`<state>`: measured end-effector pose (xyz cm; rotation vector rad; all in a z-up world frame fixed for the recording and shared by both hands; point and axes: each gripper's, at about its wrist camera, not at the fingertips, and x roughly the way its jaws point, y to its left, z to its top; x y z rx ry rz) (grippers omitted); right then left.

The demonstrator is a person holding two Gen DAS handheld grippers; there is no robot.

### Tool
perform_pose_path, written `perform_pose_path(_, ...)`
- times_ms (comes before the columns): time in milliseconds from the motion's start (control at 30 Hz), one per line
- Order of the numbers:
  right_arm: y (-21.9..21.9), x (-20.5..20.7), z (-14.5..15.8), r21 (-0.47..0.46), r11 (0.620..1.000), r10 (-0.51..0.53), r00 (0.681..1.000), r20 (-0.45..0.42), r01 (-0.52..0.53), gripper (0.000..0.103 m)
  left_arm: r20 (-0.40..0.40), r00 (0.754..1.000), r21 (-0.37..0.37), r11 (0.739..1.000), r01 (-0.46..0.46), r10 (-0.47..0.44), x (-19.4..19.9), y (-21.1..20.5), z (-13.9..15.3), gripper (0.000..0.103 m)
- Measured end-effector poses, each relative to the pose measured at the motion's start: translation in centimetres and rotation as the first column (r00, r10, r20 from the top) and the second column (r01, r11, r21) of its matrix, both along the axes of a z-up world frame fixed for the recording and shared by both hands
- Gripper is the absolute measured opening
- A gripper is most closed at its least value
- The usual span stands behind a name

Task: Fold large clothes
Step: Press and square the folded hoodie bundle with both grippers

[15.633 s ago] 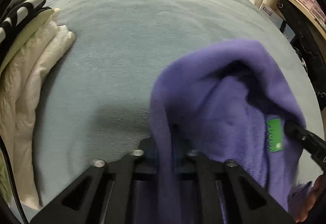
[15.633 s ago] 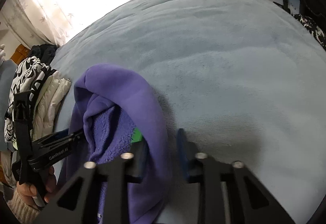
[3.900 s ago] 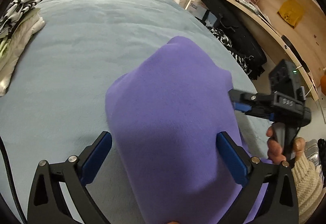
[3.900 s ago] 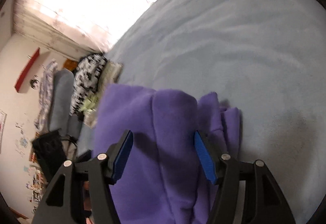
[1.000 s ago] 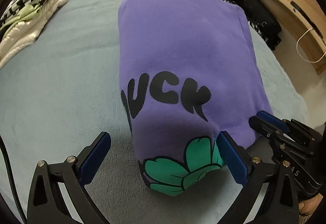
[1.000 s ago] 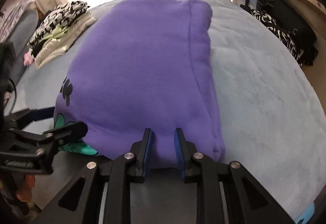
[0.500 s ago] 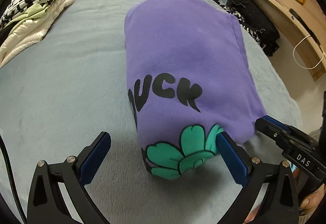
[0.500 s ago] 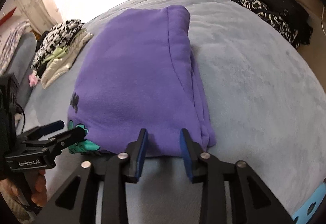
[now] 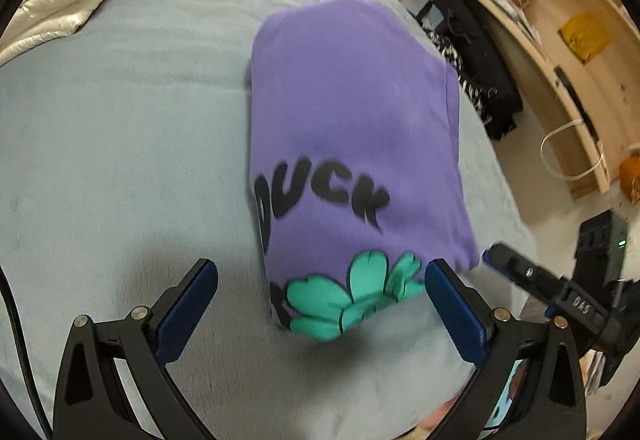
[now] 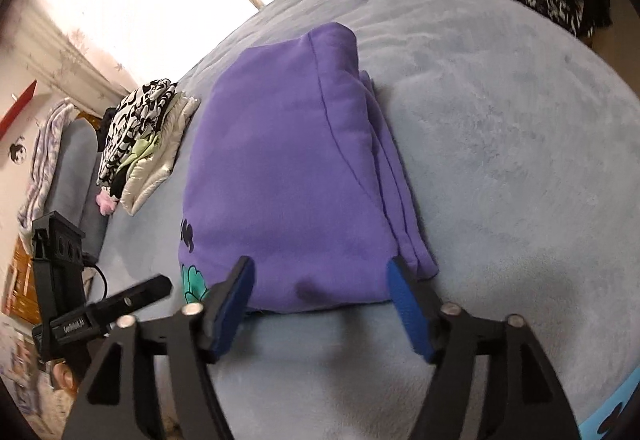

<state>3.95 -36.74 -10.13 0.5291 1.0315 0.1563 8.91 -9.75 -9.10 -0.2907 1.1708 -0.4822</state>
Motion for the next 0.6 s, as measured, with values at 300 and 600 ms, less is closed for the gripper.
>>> perform_pose_path(300, -2.2, 4.1, -0.4, -0.018, 0.999, 0.029, 1.0, -0.008, -0.029, 0.076, -0.079, 0.997, -0.092, 0.995, -0.032, 0.025, 3.7, 0.6, -1.7, 0.102)
perform_pose_path(600, -5.6, 10.1, -2.9, 0.097, 0.991, 0.091, 0.996, -0.019, -0.089, 0.076, -0.107, 0.994, -0.179, 0.984, -0.006, -0.013, 7.0, -0.8, -3.4, 0.102)
